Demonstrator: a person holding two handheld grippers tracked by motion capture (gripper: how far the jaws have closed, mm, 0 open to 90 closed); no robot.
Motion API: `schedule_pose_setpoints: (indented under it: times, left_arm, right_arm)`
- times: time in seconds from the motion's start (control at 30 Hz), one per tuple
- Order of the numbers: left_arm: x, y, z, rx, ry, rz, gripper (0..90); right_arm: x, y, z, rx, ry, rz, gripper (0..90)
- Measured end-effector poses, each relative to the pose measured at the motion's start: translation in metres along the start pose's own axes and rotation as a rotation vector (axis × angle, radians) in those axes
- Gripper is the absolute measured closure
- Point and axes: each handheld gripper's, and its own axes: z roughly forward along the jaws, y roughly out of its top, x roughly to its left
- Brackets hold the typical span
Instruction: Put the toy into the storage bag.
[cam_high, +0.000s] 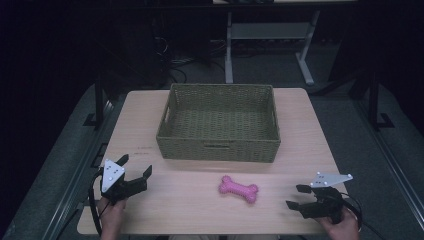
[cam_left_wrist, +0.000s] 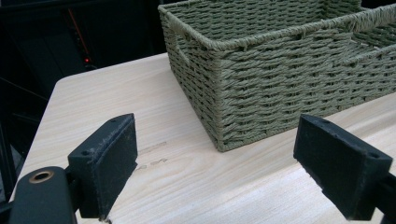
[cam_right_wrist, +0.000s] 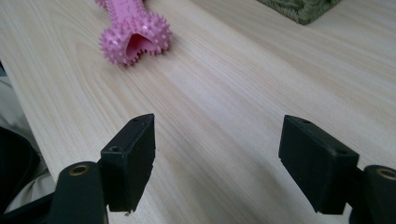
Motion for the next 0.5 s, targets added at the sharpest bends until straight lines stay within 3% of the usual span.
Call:
schedule_pose_setpoints:
  times: [0.13, 0.5]
  left_arm:
    - [0.000, -0.001, 0.000, 0.001, 0.000, -0.015, 13.0]
    - [0.000, -0.001, 0.002, 0.005, -0.007, -0.013, 13.0]
  right_arm:
    - [0.002, 0.005, -0.001, -0.011, 0.006, -0.019, 26.6]
    - [0.009, 0.035, 0.006, 0.050, 0.027, -0.089, 26.0]
